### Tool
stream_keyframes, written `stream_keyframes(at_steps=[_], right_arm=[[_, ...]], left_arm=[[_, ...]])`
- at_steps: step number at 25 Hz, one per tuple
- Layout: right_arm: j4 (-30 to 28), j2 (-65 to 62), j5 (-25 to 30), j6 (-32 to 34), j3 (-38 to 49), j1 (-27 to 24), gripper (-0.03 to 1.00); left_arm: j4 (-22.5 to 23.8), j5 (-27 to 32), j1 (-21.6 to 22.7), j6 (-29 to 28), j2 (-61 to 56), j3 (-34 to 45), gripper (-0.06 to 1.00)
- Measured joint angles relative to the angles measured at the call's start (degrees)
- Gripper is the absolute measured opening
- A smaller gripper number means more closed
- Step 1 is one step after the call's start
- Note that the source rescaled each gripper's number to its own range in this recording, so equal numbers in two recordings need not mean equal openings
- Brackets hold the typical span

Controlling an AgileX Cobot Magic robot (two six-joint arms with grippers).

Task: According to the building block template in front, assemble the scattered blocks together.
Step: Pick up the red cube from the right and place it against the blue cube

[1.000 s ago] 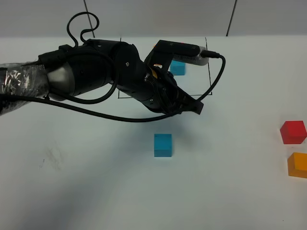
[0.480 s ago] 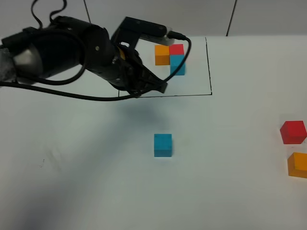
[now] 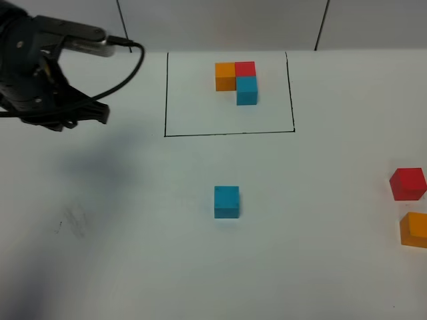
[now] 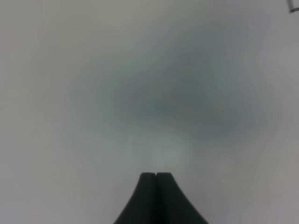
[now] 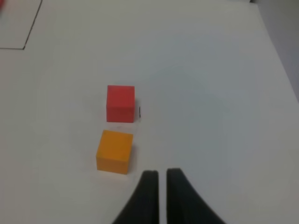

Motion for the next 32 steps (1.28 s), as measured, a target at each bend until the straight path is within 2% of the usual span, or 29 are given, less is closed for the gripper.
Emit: stream_keyframes(at_steps=[9,13,19,25,32], right_arm=[[0.0,0.0,0.0,0.0,0.0,0.0,0.0],[0.0,0.0,0.0,0.0,0.0,0.0,0.0],[0.0,0.0,0.0,0.0,0.0,0.0,0.0],[0.0,0.0,0.0,0.0,0.0,0.0,0.0],[0.0,0.0,0.0,0.0,0.0,0.0,0.0]], left_arm=[[1.1,3.1,10.3,-3.7,-16.9,16.5,0.0],[0.9,6.7,13.5,-3.8,-24.3,22.6,0.0],[0.9,11.2,14.7,-6.0,-37.7,30.3,0.0],[0.6,13.1,14.7,-6.8,-51.4,38.1,0.0],[-2.5,13.3,14.7,-7.2,-61.1,40.7,0.0]])
